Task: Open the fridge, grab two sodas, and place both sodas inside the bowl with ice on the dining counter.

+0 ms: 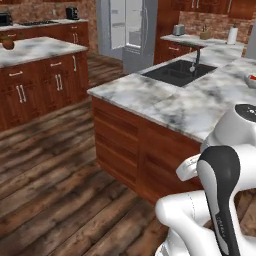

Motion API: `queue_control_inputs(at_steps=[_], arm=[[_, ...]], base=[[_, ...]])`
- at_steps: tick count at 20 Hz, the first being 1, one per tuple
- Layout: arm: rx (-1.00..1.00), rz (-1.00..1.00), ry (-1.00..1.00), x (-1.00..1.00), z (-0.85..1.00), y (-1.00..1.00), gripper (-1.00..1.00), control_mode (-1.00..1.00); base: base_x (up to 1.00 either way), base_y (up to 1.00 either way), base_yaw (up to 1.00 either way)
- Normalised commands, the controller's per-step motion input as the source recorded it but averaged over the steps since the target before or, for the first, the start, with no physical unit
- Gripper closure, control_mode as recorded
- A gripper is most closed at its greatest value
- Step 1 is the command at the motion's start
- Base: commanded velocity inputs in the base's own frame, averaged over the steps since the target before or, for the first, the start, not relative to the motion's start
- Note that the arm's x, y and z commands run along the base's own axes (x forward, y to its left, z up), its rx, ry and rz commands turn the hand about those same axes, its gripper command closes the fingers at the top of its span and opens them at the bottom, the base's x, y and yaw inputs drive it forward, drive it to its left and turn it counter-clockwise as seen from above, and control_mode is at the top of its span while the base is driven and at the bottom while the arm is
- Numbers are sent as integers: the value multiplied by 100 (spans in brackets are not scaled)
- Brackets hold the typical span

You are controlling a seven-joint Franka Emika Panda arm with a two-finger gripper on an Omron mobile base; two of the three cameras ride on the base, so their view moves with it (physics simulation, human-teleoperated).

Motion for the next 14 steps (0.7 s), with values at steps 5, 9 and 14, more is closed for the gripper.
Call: queue_control_inputs(at_steps=[5, 9, 14], arm=[[0, 0, 0, 0, 0, 0, -100, 100], [0, 0, 0, 0, 0, 0, -100, 100], [0, 0, 0, 0, 0, 0, -100, 100]], base=[[32, 68, -40], [32, 52, -34], [38, 60, -33]])
